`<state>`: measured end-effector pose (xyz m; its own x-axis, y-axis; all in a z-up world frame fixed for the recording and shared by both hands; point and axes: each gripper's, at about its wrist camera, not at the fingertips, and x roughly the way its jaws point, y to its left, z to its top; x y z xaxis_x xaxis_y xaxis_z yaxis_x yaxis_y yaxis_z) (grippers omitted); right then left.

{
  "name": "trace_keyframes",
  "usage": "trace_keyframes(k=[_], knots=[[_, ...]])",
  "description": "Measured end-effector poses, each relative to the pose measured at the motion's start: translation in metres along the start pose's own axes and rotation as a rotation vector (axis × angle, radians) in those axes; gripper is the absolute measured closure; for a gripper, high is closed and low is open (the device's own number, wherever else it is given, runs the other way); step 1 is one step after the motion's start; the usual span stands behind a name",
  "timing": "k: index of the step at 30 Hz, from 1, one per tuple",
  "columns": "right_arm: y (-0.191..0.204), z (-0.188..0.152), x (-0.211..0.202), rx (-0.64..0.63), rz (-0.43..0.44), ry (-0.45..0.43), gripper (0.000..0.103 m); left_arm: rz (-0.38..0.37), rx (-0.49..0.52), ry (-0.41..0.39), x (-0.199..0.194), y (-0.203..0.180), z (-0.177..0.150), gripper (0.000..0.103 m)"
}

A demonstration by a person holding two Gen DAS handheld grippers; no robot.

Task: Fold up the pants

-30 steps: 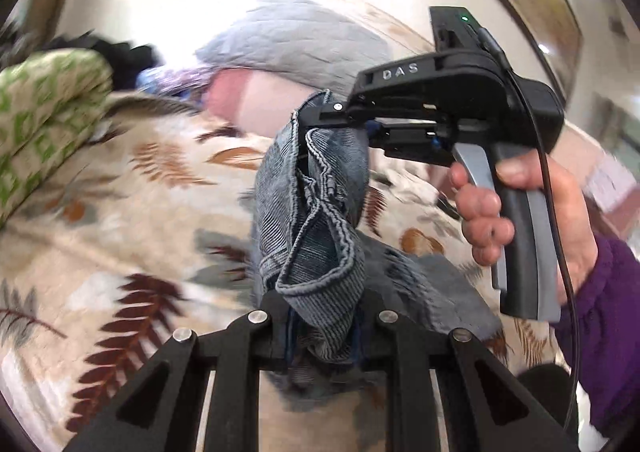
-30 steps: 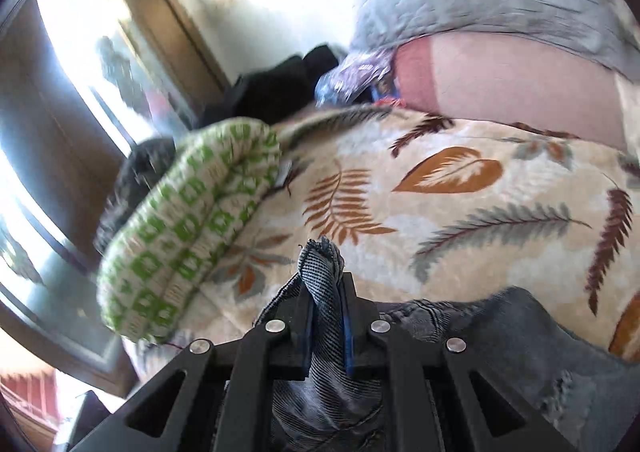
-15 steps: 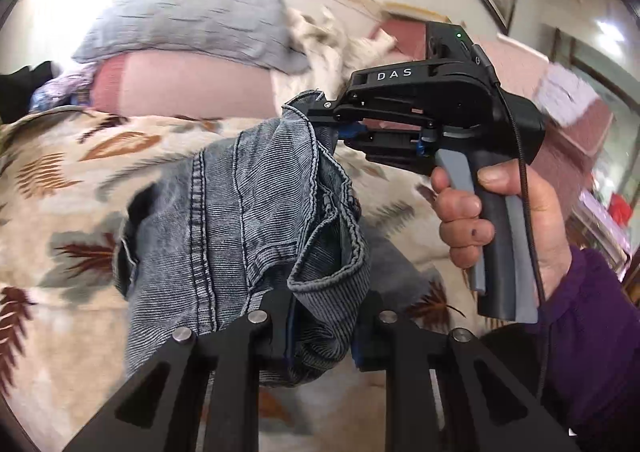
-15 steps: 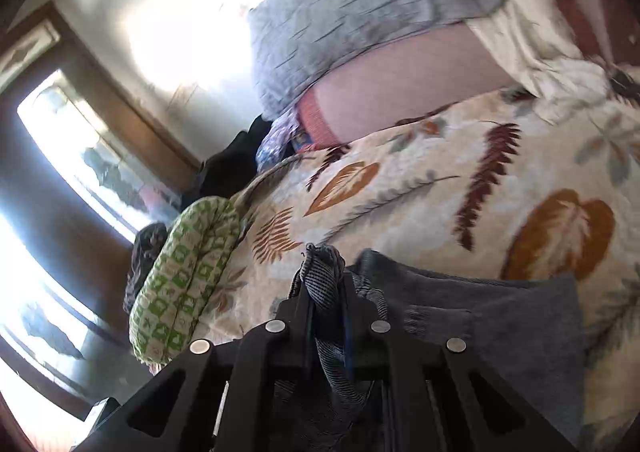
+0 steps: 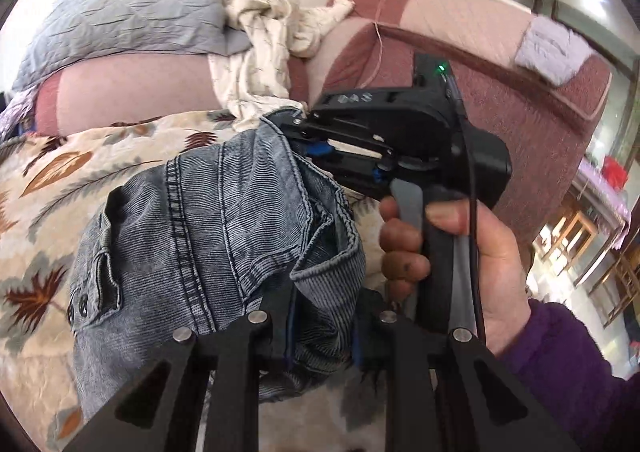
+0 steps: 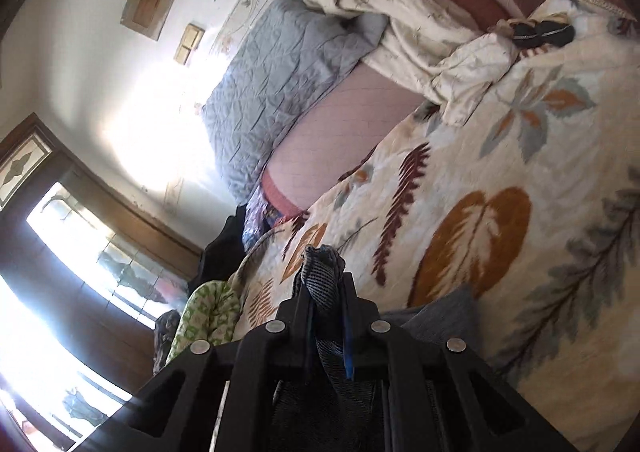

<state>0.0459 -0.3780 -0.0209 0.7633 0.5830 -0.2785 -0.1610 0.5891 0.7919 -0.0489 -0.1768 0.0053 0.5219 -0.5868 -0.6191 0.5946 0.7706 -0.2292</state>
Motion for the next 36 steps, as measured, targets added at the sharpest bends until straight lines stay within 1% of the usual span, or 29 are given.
trace_keyframes(k=[2, 4, 6, 7, 8, 9, 10, 12, 13, 14, 15, 16, 18, 21, 23, 24, 25, 26, 27, 29, 31, 33, 34, 36], knots=[[-0.013, 0.006, -0.002, 0.044, -0.011, -0.01, 0.092, 0.001, 0.015, 0.021, 0.013, -0.008, 0.001, 0.082], [-0.026, 0.009, -0.001, 0.077, -0.032, 0.003, 0.092, 0.004, 0.023, 0.056, 0.029, -0.011, 0.0, 0.082], [-0.039, 0.01, 0.003, 0.112, -0.085, 0.025, 0.091, 0.006, 0.036, 0.101, 0.046, -0.012, -0.002, 0.081], [-0.048, 0.01, 0.007, 0.146, -0.109, 0.051, 0.091, 0.001, 0.034, 0.109, 0.05, -0.011, -0.003, 0.08], [-0.057, 0.009, 0.009, 0.17, -0.123, 0.073, 0.088, -0.016, 0.018, 0.122, 0.055, -0.008, -0.003, 0.08], [-0.065, 0.009, 0.012, 0.189, -0.175, 0.098, 0.087, -0.031, 0.002, 0.135, 0.06, -0.005, 0.0, 0.08], [-0.073, 0.01, 0.011, 0.215, -0.213, 0.108, 0.086, -0.042, -0.006, 0.144, 0.063, -0.003, 0.002, 0.078], [-0.086, 0.014, 0.005, 0.276, -0.197, 0.093, 0.082, -0.07, -0.005, 0.15, 0.059, -0.002, 0.004, 0.072], [-0.089, 0.018, -0.001, 0.288, -0.189, 0.08, 0.079, -0.077, 0.0, 0.152, 0.058, -0.002, 0.006, 0.066], [-0.09, 0.023, -0.008, 0.282, -0.2, 0.057, 0.075, -0.084, 0.008, 0.154, 0.056, 0.0, 0.009, 0.063], [-0.088, 0.028, -0.017, 0.253, -0.232, 0.026, 0.071, -0.086, 0.016, 0.153, 0.054, 0.001, 0.013, 0.062], [-0.085, 0.032, -0.024, 0.224, -0.251, 0.008, 0.069, -0.089, 0.026, 0.148, 0.048, 0.001, 0.014, 0.06], [-0.081, 0.038, -0.037, 0.181, -0.245, -0.009, 0.069, -0.096, 0.029, 0.125, 0.032, 0.002, 0.012, 0.054], [-0.068, 0.041, -0.05, 0.102, -0.247, -0.021, 0.069, -0.106, 0.027, 0.07, 0.001, 0.011, 0.019, 0.052], [-0.056, 0.039, -0.056, 0.045, -0.25, -0.022, 0.069, -0.067, 0.038, 0.034, -0.016, 0.019, 0.024, 0.049], [-0.048, 0.038, -0.056, 0.015, -0.234, -0.015, 0.069, -0.039, 0.036, 0.014, -0.023, 0.027, 0.027, 0.048], [-0.039, 0.036, -0.055, -0.012, -0.22, -0.006, 0.069, -0.015, 0.031, 0.0, -0.028, 0.033, 0.028, 0.044], [-0.03, 0.034, -0.053, -0.041, -0.217, -0.001, 0.069, 0.024, 0.022, -0.013, -0.03, 0.043, 0.031, 0.041], [-0.02, 0.031, -0.051, -0.084, -0.222, 0.001, 0.069, 0.083, 0.008, -0.019, -0.034, 0.054, 0.032, 0.041], [-0.003, 0.023, -0.047, -0.152, -0.217, 0.018, 0.069, 0.168, -0.026, -0.003, -0.037, 0.073, 0.032, 0.04], [0.014, 0.012, -0.04, -0.215, -0.208, 0.045, 0.069, 0.223, -0.063, 0.016, -0.033, 0.087, 0.032, 0.041], [0.026, 0.003, -0.033, -0.27, -0.212, 0.065, 0.069, 0.276, -0.088, 0.055, -0.025, 0.098, 0.032, 0.041], [0.03, 0.0, -0.029, -0.281, -0.205, 0.071, 0.069, 0.294, -0.094, 0.079, -0.02, 0.102, 0.03, 0.041], [0.031, -0.004, -0.018, -0.262, -0.164, 0.097, 0.069, 0.337, -0.091, 0.123, -0.009, 0.104, 0.025, 0.041]])
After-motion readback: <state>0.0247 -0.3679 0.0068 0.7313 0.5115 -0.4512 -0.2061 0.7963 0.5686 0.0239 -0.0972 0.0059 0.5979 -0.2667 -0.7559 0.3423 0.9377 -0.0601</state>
